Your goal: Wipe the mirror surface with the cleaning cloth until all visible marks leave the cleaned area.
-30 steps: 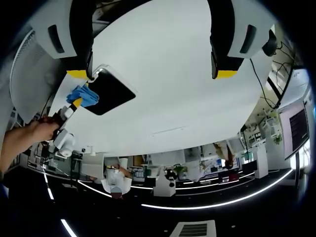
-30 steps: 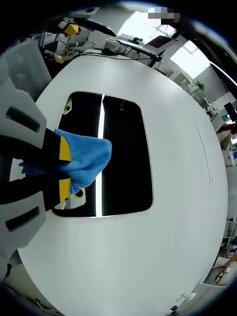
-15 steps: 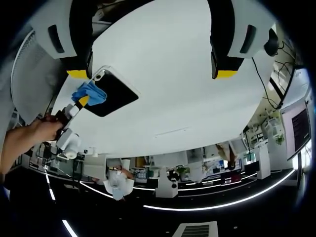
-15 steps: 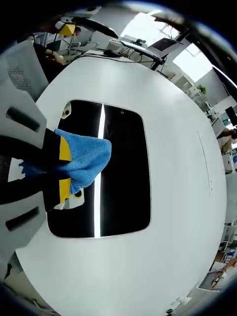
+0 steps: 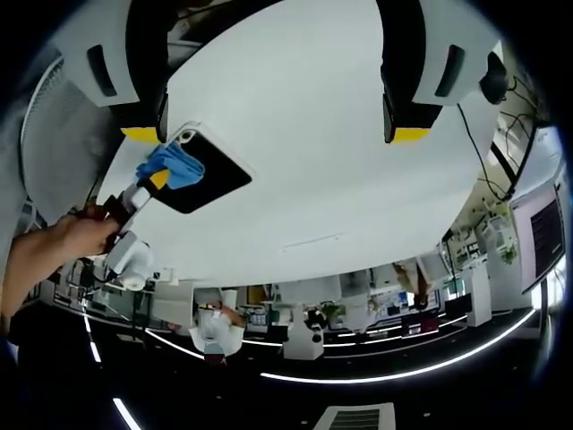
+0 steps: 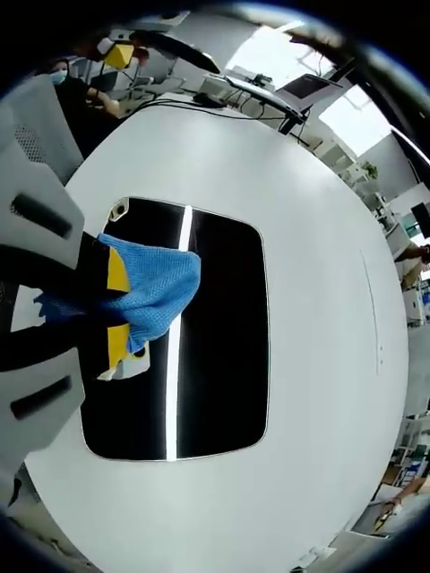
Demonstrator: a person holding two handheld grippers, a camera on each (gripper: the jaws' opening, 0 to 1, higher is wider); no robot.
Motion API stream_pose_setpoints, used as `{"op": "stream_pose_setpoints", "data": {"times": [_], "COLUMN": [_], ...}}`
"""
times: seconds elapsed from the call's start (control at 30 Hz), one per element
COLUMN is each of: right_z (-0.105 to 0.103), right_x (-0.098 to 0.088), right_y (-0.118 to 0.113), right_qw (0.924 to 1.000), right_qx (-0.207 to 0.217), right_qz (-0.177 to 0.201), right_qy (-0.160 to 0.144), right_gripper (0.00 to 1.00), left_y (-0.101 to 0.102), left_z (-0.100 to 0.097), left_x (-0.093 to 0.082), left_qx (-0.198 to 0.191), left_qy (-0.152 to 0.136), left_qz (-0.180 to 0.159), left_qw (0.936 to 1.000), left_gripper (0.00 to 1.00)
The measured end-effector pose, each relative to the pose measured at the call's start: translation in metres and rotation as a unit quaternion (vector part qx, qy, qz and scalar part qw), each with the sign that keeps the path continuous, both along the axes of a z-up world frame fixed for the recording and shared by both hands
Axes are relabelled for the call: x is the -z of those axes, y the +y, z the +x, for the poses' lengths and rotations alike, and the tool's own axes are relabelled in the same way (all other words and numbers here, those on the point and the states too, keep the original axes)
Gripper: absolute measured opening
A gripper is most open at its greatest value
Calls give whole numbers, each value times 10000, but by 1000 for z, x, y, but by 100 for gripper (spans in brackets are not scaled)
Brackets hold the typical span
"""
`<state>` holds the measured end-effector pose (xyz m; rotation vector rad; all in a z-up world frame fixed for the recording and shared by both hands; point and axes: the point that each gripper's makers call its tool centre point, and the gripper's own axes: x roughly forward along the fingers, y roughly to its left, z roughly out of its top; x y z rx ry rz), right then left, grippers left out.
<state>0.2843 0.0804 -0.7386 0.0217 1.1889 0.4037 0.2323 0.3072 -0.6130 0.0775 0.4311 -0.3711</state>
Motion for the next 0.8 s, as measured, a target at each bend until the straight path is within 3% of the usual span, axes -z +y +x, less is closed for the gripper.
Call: {"op": "stream_pose_setpoints", "data": {"times": [0.27,0.8], "right_z": [-3,-6], "right_x": [-1,1], "right_y": [16,47], "right_qw": [9999,9991], "right_qx": [-25,-417], "right_qz": [24,-27], "right_qy": [126,79], "right_gripper": [5,5], "left_y": [0,-1], "left_z": [-2,-2], "left_x": [1,4], "left_qx": [-2,24], "left_qy": [17,40], "left_qz": [-32,-69], "left_qw": [10000,10000], "left_gripper": [99,99]}}
